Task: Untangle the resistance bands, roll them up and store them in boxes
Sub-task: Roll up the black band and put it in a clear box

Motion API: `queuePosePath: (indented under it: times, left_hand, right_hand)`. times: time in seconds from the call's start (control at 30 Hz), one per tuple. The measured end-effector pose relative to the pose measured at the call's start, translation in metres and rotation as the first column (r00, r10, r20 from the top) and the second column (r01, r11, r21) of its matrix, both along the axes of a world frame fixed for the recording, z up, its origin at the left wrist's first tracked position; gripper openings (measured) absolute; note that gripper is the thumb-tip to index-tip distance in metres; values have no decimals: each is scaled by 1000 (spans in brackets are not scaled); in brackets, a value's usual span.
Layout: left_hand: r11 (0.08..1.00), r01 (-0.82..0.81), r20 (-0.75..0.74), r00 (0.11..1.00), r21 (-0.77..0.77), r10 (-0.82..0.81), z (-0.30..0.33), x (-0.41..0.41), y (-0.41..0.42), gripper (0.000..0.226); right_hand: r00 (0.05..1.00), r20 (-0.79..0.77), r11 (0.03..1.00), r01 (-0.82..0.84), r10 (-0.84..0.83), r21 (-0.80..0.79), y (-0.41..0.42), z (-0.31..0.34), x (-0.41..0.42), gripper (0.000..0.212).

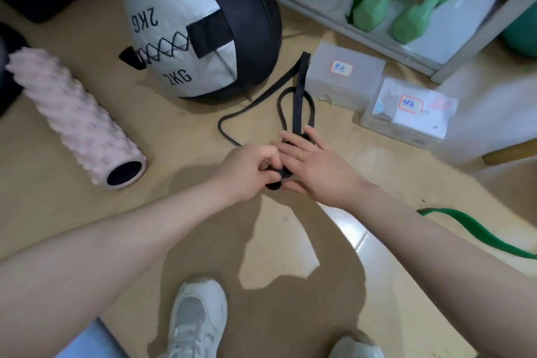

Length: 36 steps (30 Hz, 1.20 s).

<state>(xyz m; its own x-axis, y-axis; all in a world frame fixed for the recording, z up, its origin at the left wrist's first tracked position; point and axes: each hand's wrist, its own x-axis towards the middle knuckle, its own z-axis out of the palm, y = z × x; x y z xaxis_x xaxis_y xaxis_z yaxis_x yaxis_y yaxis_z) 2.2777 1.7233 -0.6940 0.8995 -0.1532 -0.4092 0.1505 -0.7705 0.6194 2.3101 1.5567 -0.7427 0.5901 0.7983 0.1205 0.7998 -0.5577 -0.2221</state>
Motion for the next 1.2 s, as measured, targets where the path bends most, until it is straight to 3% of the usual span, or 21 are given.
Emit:
queuePosePath:
  times: [0.1,0.2,0.3,0.4,0.43,0.57,0.63,0.7,0.77,0.8,0.9,0.93,1.03,1.13,1.2]
  left_hand:
    - [999,-33,61,997,-39,36,10,2,6,4]
    - [961,-203,84,971,-187,222,10,-2,1,10]
    - [930,-263,113,947,-258,299,1,-9,-11,13]
    - [934,-245,87,957,-260,276,-15,-13,-17,8]
    - [942,-218,90,965,-254,247,-19,-14,-17,8]
    - [978,-26,227,971,-208,74,-30,-15,-19,10]
    - [973,-26,250,965,-229,84,-30,-14,-16,10]
    - [949,-98,179,971,-300,157,-30,-14,-12,11]
    - [890,-219,65,962,-400,265,-32,-14,-8,21]
    - [860,-268,35,949,-434,313,-33,-16,-7,26]
    - [741,-397,-62,898,-542,436,-40,-21,-8,25]
    - [667,-459,-122,864,-586,488,-42,-22,-10,24]
    - [436,-624,-313,740,-648,595,-44,-25,-19,20]
    - [175,-730,-512,609,-661,605,-40,-27,-28,12]
    - [86,-749,-567,567,-657,597,-39,-27,-30,9]
  right_hand:
    - [998,-61,986,18,-29,-167,2,13,1,25]
    - [933,-163,936,289,-322,-199,9,25,-16,25]
    - [732,-462,844,531,-500,-72,12,21,-40,31]
    - [419,-848,748,662,-324,41,-4,17,-42,25]
    - [405,-863,752,658,-302,46,-13,16,-38,21]
    - [687,-636,898,439,-351,-21,-34,9,-28,26]
    - [706,-641,925,379,-301,-17,-30,7,-29,41]
    - [732,-622,922,386,-279,40,-19,3,-31,46]
    - [720,-616,870,481,-318,113,-8,-3,-35,39]
    - [660,-677,819,555,-327,145,-2,-6,-39,32]
    - [344,-928,580,789,-147,201,14,-11,-52,24]
    - [292,-952,487,847,-92,212,19,-12,-55,25]
    - [290,-954,262,929,-80,261,29,-16,-59,25]
    - [331,-932,235,927,-149,291,31,-17,-58,24]
    - [314,-942,216,934,-116,285,30,-14,-57,20]
